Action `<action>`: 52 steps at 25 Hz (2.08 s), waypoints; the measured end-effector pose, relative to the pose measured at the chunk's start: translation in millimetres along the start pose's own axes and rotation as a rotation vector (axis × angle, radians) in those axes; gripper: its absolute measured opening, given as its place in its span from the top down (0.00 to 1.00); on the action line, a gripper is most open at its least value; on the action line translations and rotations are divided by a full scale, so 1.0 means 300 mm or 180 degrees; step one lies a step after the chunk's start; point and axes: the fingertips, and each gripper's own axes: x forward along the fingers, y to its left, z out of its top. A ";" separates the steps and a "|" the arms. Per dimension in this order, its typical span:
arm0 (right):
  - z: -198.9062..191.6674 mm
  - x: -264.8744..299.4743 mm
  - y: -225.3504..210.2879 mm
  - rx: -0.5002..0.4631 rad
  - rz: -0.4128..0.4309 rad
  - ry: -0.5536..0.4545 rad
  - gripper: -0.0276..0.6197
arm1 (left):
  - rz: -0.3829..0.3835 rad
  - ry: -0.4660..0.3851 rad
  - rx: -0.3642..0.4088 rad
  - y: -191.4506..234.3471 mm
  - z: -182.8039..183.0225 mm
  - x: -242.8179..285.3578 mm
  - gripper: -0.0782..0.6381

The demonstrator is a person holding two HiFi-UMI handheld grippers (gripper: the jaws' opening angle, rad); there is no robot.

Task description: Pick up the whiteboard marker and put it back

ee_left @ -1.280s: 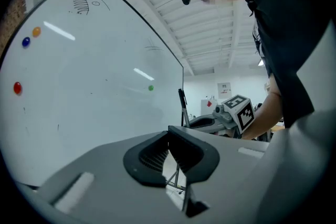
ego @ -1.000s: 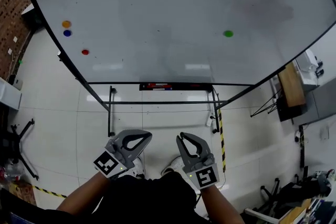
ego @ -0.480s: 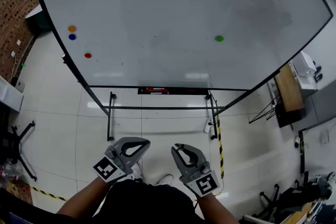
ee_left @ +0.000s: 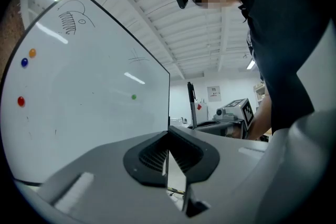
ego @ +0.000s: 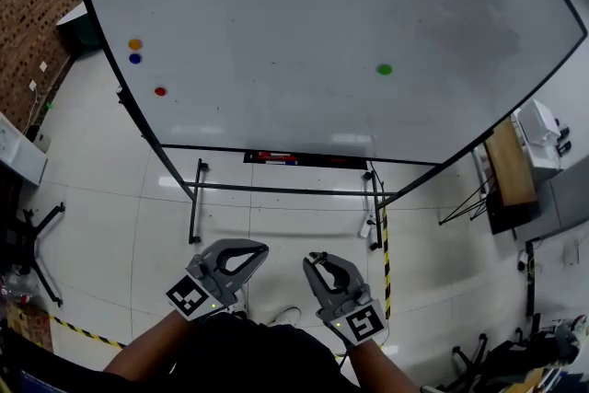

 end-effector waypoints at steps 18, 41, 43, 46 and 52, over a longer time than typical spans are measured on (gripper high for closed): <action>-0.019 0.026 -0.038 0.0071 -0.0081 0.0069 0.89 | 0.0063 0.0003 -0.0115 0.031 -0.017 0.005 0.89; -0.094 0.123 -0.344 0.0212 -0.0554 0.0144 0.89 | -0.0120 0.0064 -0.0055 0.242 -0.055 0.171 0.89; -0.106 0.115 -0.414 0.0223 -0.0489 0.0113 0.89 | -0.0081 0.0090 -0.0019 0.248 -0.062 0.249 0.89; -0.121 0.101 -0.529 0.0236 -0.0360 0.0088 0.89 | 0.0031 0.0076 0.0021 0.255 -0.059 0.376 0.89; -0.189 0.068 -0.781 0.0148 -0.0111 0.0237 0.89 | 0.0240 0.0149 0.0008 0.254 -0.064 0.616 0.89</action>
